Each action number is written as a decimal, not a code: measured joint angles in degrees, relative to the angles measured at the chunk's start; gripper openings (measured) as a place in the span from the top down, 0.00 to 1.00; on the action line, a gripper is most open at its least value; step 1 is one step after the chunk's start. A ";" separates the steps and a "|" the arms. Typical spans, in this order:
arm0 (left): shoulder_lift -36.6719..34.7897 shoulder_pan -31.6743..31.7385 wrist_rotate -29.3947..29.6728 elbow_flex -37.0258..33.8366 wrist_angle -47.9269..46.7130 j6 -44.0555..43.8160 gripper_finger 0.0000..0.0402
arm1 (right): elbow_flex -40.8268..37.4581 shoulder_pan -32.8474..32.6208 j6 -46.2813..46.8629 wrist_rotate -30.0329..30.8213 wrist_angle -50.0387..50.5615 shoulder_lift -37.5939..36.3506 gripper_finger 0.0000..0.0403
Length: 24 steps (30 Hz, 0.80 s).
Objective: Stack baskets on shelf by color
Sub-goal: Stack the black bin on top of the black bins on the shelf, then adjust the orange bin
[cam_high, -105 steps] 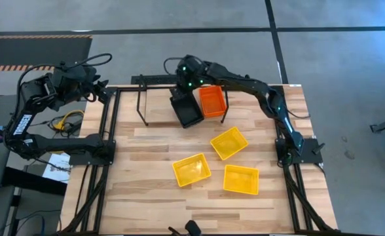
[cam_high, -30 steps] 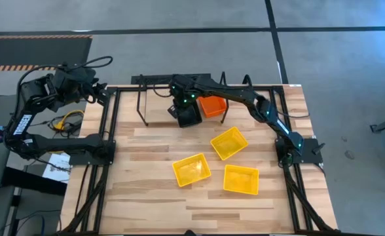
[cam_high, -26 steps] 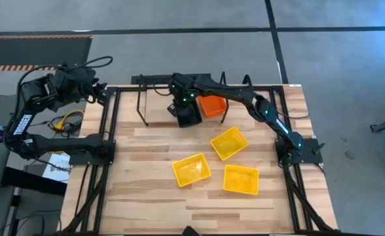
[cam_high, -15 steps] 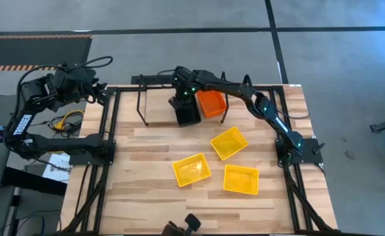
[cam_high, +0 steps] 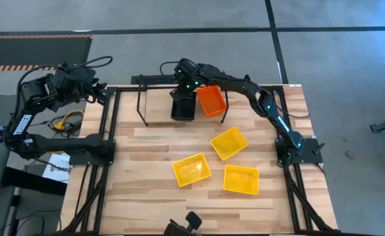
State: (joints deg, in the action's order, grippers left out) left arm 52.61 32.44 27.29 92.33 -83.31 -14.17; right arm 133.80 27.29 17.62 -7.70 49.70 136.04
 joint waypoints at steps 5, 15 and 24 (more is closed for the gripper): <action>-0.01 -0.01 0.02 0.00 0.00 -0.02 0.60 | 0.09 -2.33 -3.09 4.58 9.51 -5.69 0.98; 0.01 0.00 0.07 0.00 0.00 0.00 0.60 | -0.22 -4.99 -4.17 16.05 34.58 -9.22 0.98; 0.01 -0.01 -0.02 0.00 -0.45 0.07 0.60 | -2.65 -5.56 -3.99 16.97 40.35 -7.65 0.98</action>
State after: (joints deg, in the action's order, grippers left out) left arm 52.62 32.43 27.27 92.33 -83.76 -14.11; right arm 131.15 21.74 13.63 9.26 90.05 128.39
